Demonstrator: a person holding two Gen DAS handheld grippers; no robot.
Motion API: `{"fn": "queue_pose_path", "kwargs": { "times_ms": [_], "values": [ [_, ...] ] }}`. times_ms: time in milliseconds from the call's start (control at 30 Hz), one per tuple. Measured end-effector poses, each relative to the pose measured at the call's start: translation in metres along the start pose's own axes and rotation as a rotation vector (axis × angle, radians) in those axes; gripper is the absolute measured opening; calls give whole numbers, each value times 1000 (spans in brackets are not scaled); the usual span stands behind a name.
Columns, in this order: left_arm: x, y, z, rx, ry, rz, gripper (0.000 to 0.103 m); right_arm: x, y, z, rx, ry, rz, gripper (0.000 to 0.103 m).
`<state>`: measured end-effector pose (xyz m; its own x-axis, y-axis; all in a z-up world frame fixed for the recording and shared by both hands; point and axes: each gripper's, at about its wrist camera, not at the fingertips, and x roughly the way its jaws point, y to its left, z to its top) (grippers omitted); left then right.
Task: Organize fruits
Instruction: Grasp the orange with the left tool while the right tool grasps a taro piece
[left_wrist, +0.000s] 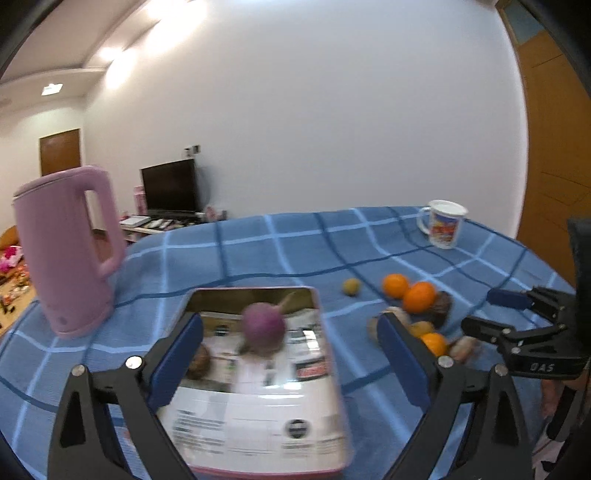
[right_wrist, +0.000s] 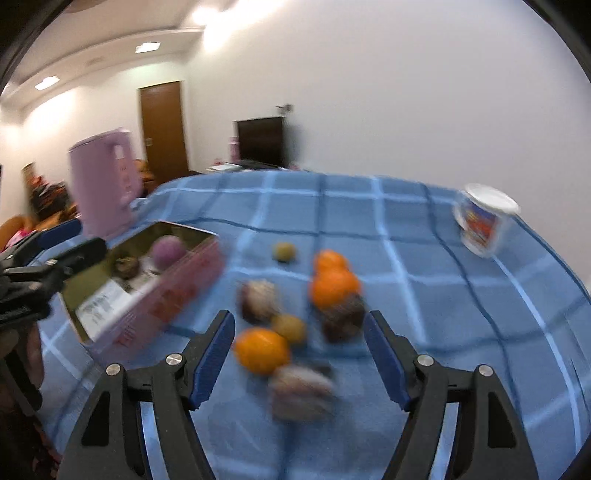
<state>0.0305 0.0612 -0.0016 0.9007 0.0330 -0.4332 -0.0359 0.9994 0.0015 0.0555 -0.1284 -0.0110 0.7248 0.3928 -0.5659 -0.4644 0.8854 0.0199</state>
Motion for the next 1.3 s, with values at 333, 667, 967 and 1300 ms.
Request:
{"fn": "queue_pose_path", "kwargs": {
  "times_ms": [333, 667, 967, 1300],
  "values": [
    [15, -47, -11, 30, 66, -84, 97, 16, -2, -20, -6, 81, 34, 72],
    [27, -63, -15, 42, 111, -135, 96, 27, -3, -26, 5, 146, 67, 42],
    [55, -89, -16, 134, 243, -179, 74, 12, -37, -26, 106, 73, -11, 42],
    [80, -114, -18, 168, 355, -277, 47, 8, -42, -27, 133, 41, 0, 42]
  ]
}}
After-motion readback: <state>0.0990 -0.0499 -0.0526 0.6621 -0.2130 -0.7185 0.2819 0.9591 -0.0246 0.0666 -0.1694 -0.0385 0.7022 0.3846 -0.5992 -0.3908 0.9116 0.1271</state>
